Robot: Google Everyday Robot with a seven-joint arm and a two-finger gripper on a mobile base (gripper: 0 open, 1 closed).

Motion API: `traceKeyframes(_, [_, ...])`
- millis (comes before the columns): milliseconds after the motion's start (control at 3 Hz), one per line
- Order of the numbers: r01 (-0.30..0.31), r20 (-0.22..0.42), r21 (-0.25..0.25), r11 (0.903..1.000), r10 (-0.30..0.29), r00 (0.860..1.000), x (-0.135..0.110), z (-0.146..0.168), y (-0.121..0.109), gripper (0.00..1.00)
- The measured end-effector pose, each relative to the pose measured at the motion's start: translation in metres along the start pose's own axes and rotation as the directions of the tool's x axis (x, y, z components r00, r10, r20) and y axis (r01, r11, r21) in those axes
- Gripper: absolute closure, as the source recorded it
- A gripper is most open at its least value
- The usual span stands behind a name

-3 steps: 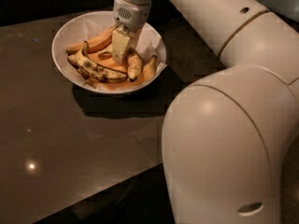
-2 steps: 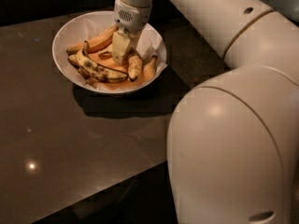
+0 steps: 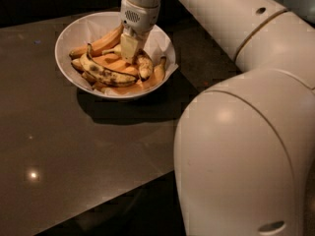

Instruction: Pick banana from white bowl

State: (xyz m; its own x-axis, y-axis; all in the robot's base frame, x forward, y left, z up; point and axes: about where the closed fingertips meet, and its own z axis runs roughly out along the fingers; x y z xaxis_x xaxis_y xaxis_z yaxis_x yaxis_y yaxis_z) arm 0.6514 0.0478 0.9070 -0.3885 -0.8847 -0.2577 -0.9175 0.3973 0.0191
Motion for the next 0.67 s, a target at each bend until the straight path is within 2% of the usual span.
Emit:
traceKeyframes(333, [0.011, 0.017, 0.012, 0.9999, -0.012, 1.000, -0.003, -0.002, 0.002, 1.00])
traceKeyframes(667, [0.046, 0.029, 0.055, 0.9974, -0.048, 0.998, -0.005, -0.016, 0.015, 1.00])
